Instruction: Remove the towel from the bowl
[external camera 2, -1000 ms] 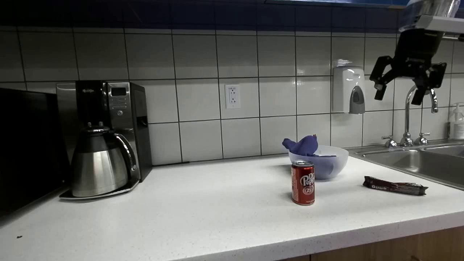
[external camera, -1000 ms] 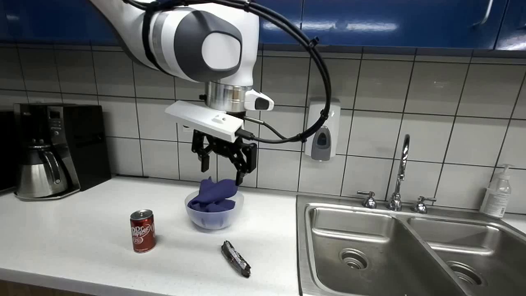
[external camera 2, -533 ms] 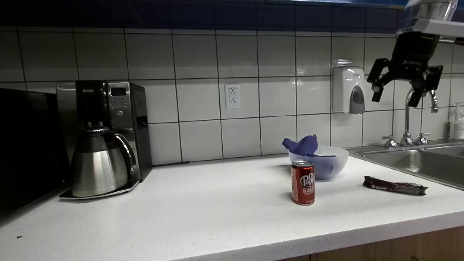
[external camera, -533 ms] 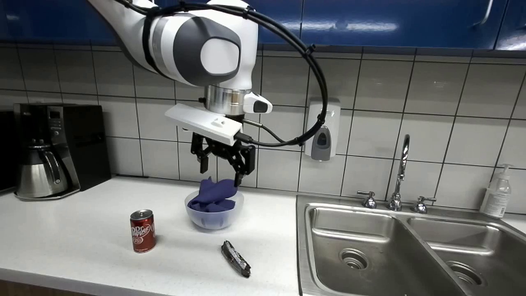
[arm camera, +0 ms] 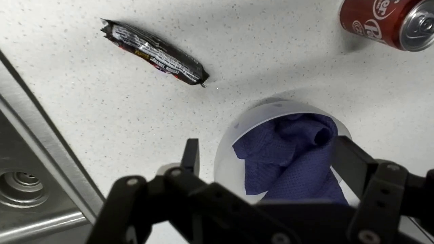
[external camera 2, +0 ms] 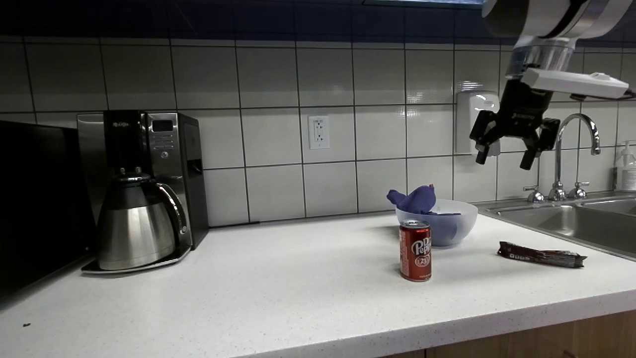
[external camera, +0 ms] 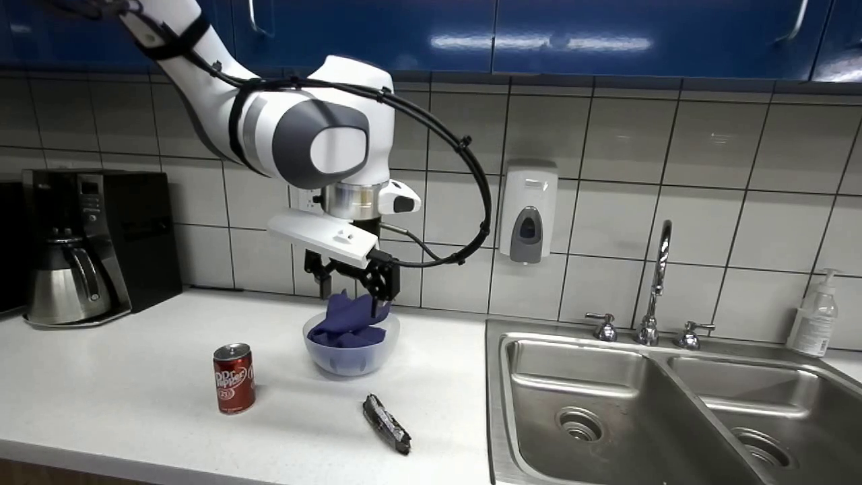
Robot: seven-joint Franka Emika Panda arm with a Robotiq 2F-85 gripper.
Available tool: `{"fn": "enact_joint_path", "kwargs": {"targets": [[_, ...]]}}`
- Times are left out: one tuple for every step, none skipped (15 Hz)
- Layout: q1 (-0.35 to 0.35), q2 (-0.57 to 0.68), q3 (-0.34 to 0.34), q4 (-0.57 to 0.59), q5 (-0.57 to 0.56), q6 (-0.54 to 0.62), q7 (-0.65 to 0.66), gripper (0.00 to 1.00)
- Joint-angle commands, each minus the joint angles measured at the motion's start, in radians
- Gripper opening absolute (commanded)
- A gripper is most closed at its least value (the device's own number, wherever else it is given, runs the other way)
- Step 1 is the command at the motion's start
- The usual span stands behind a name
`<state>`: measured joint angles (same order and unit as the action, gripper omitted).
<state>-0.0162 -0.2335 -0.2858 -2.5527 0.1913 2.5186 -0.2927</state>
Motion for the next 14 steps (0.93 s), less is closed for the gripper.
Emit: {"fn": "enact_joint_path", "kwargs": {"targets": [[0.013, 0.107, 0.037, 0.052, 0.073, 0.076, -0.038, 1.0], [0.015, 0.134, 0.048, 0.063, 0.086, 0.1, -0.037, 1.0], [0.017, 0.155, 0.059, 0.072, 0.1, 0.12, -0.037, 1.0], [0.016, 0.18, 0.071, 0.084, 0.113, 0.14, -0.038, 1.0], [0.014, 0.203, 0.084, 0.096, 0.124, 0.162, -0.037, 1.0], [0.012, 0.225, 0.098, 0.109, 0.141, 0.176, -0.04, 1.0], [0.009, 0.247, 0.112, 0.123, 0.156, 0.193, -0.043, 1.0], [0.006, 0.266, 0.126, 0.136, 0.171, 0.208, -0.047, 1.0], [0.003, 0.287, 0.141, 0.148, 0.193, 0.229, -0.054, 1.0], [-0.001, 0.309, 0.158, 0.159, 0.207, 0.249, -0.056, 1.0], [0.03, 0.327, 0.137, 0.168, 0.227, 0.265, -0.065, 1.0], [0.029, 0.348, 0.147, 0.176, 0.24, 0.283, -0.072, 1.0], [0.032, 0.37, 0.152, 0.184, 0.254, 0.3, -0.078, 1.0], [0.032, 0.39, 0.16, 0.193, 0.272, 0.31, -0.088, 1.0]]}}
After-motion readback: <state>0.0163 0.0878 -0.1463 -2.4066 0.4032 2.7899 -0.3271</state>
